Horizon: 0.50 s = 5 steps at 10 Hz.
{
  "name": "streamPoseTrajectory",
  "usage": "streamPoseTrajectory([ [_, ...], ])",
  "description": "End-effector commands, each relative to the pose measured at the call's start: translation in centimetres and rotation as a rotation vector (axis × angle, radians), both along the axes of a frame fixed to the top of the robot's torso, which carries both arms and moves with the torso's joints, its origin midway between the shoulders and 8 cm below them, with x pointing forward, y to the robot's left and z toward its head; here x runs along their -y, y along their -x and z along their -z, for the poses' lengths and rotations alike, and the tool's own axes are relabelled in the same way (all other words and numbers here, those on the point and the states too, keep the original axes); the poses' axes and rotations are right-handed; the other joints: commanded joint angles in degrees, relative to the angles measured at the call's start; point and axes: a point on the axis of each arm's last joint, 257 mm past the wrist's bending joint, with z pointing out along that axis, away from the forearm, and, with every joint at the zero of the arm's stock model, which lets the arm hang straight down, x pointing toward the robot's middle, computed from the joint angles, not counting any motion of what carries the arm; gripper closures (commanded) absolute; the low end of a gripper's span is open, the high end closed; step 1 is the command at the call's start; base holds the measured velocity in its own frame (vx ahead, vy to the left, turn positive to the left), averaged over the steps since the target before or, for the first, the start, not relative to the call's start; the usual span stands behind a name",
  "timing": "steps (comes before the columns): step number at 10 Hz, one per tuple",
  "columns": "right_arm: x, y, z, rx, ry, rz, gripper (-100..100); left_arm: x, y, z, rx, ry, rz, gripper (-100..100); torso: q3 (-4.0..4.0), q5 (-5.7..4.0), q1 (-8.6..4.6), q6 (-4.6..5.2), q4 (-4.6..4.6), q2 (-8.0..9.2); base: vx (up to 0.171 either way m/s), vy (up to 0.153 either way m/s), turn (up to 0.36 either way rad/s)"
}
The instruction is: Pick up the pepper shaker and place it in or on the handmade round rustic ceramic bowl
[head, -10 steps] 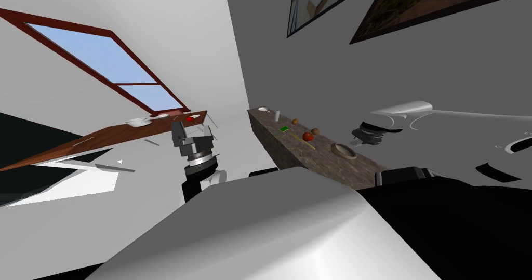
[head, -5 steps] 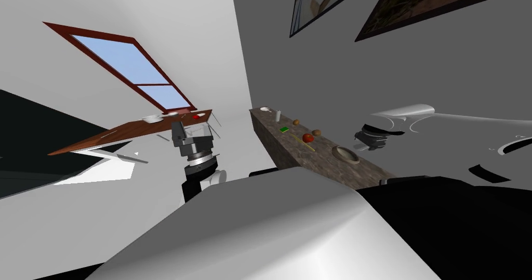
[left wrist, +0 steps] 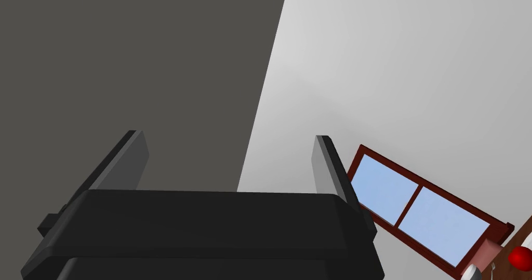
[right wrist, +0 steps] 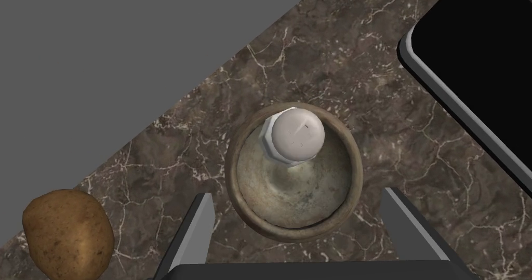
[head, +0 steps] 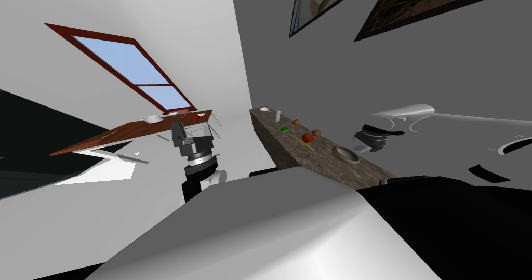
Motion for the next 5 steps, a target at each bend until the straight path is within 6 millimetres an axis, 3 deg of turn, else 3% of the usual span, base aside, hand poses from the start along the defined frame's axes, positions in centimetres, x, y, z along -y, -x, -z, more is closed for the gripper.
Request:
streamPoseTrajectory([
  [1,-0.3,-0.7,-1.8,0.005,0.0,-0.007,-100,0.0,0.0,0.0,0.0,0.0,0.0,0,0.0,0.0,0.0,0.0,0.0,0.0,-0.014,-0.01,-0.053],
  [4,-0.8,-1.4,-3.5,0.009,0.0,-0.014,-100,0.0,0.0,0.0,0.0,0.0,0.0,0,0.05,0.01,-0.03,0.01,0.02,0.08,-0.018,-0.015,-0.028],
  [5,-1.2,-2.0,-5.2,0.013,0.0,-0.023,-100,0.0,0.0,0.0,0.0,0.0,0.0,0,0.04,-0.01,-0.02,0.0,0.02,0.07,-0.018,-0.009,-0.042],
])
